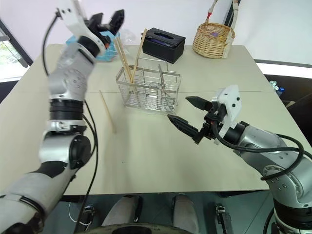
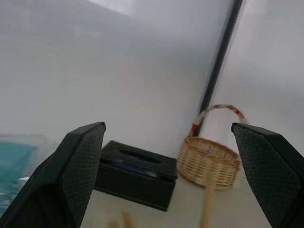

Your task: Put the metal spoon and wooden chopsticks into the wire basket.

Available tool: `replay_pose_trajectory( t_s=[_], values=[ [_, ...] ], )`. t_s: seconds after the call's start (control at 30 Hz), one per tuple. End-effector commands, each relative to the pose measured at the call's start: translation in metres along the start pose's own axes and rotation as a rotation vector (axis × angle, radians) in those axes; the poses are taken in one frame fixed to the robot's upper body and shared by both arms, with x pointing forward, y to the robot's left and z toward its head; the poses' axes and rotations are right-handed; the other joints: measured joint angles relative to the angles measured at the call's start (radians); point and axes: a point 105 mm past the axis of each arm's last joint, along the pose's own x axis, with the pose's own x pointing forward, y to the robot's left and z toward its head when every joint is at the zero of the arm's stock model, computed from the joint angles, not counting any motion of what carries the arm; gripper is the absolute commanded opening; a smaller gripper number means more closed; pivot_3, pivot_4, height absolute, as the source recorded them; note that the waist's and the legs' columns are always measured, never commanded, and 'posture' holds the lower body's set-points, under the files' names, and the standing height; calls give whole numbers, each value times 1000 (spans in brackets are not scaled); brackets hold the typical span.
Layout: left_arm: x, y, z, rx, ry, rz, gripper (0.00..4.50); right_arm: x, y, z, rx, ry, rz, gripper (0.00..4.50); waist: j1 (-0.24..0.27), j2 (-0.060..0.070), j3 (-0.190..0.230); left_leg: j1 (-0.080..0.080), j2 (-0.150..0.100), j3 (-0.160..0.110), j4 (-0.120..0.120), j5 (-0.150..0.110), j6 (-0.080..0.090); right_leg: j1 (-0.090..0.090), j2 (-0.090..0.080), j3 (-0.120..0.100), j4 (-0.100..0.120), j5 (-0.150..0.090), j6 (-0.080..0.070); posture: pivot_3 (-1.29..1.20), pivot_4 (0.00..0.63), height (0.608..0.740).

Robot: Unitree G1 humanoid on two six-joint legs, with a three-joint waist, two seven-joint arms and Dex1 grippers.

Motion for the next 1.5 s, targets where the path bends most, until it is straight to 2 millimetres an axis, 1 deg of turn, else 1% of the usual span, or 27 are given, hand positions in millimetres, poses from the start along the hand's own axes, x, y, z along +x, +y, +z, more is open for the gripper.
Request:
replay_pose_trajectory(
  t_s=[0.03, 0.1, 0.17, 0.2, 0.3, 0.4, 0.53, 0.63, 0.77, 0.83, 0.97, 1.13, 1.2, 1.23, 1.3, 1.4, 1.43, 1.47, 1.5],
  values=[
    [-6, 38, 17, -53, 116, 157, 4468, -2, 4, 5, -51, -5, 29, 4500, -2, 0, 0, 0, -1, 0, 0, 0, 0, 0, 0, 0, 0, 0, 0, 0, 150, 660],
    [-15, 60, 3, -82, 251, 272, 4468, -3, 5, 2, -58, 7, 48, 4500, -2, 1, 0, 2, -1, 0, -1, 0, 0, 1, 0, 0, 0, 0, 0, 0, 150, 660],
    [-22, 69, -12, -61, 354, 310, 4468, -4, 6, 1, -60, 16, 65, 4500, 2, 1, 0, 5, -1, 0, -1, 0, 0, 4, 0, 0, 0, -1, 1, 0, 150, 660],
    [-27, 71, -23, -25, 426, 326, 4468, -4, 6, 0, -58, 19, 74, 4500, 4, 0, 1, 5, -1, -1, -1, 0, 0, 5, 0, 0, 0, -1, 1, 0, 150, 660],
    [-41, 76, -55, -58, 579, 379, 4468, -3, 7, -1, -61, 23, 92, 4500, 4, -1, 1, 5, -1, -2, 0, 0, 0, 6, 0, -1, 0, -1, 1, 0, 150, 660],
    [-53, 79, -87, -92, 687, 442, 4468, -1, 8, -1, -58, 20, 101, 4500, 1, -1, 1, 5, 0, -2, 0, 0, 0, 6, -2, 0, 0, -1, 1, 0, 150, 660],
    [-64, 76, -120, -129, 786, 490, 4468, -1, 12, -2, -49, 20, 124, 4500, 0, -1, 1, 4, 0, -1, -1, 0, 0, 3, -2, 0, 0, -1, 1, 0, 150, 660],
    [-67, 74, -131, -138, 817, 500, 4468, -1, 14, -1, -50, 27, 141, 4500, 0, -1, 1, 2, 0, -1, -1, 0, -1, 2, -2, 0, 0, -1, 1, 0, 150, 660],
    [-72, 72, -151, -126, 877, 505, 4468, -6, 19, 3, -49, 22, 164, 4500, 2, -1, 1, 2, 0, -1, -1, 0, -1, 1, -2, 0, 0, -1, 1, 0, 150, 660],
    [-72, 73, -156, -128, 885, 505, 4468, -6, 18, 3, -50, 19, 157, 4500, 4, -1, 1, 2, 0, -1, -1, 0, -1, 2, -2, 0, 0, -1, 1, 0, 150, 660],
    [-81, 70, -182, -136, 963, 494, 4468, -3, 18, 6, -48, -9, 128, 4500, 3, -1, 1, 2, 0, -1, 0, 0, -1, 2, -3, 0, 0, -1, 1, 0, 150, 660],
    [-80, 63, -195, -158, 980, 465, 4468, -3, 22, 6, -41, -23, 116, 4500, 5, 0, 0, 2, 0, -1, 0, 0, -1, 2, -3, 0, 0, -1, 1, 0, 150, 660],
    [-81, 64, -200, -165, 981, 476, 3958, -4, 23, 6, -38, -26, 104, 4500, 6, 1, -1, 3, 0, -1, 0, 0, -1, 3, -3, 0, 0, -1, 1, 0, 150, 660],
    [-81, 64, -202, -166, 983, 479, 3624, -4, 23, 5, -37, -27, 98, 4500, 6, 1, -1, 4, 0, -1, 0, 0, -1, 4, -3, 0, 0, -1, 1, 0, 150, 660],
    [-81, 63, -204, -163, 988, 479, 2731, -5, 22, 5, -35, -30, 88, 4500, 8, 1, -1, 4, 0, -1, 0, 0, -1, 5, -3, 0, 0, -1, 1, 0, 150, 660],
    [-78, 60, -204, -166, 988, 475, 1147, -7, 22, 6, -34, -34, 78, 4500, 18, 1, -1, 4, 0, -1, 1, 0, -1, 6, -3, 0, 0, -1, 2, 0, 150, 660],
    [-77, 59, -203, -168, 986, 474, 748, -7, 22, 6, -33, -36, 75, 4500, 21, 1, -1, 4, 0, -1, 1, 0, -1, 6, -3, 0, 0, -1, 2, 0, 150, 660],
    [-76, 59, -202, -170, 981, 476, 216, -7, 22, 6, -33, -37, 73, 4500, 25, 1, -1, 4, 0, 0, 1, 0, -1, 5, -3, 0, 0, -1, 2, 0, 150, 660],
    [-76, 60, -201, -169, 975, 478, 95, -7, 21, 6, -32, -37, 72, 4500, 28, 1, -1, 4, 0, 0, 0, 0, -1, 5, -3, 0, 0, -1, 2, 0, 150, 660]
  ],
)
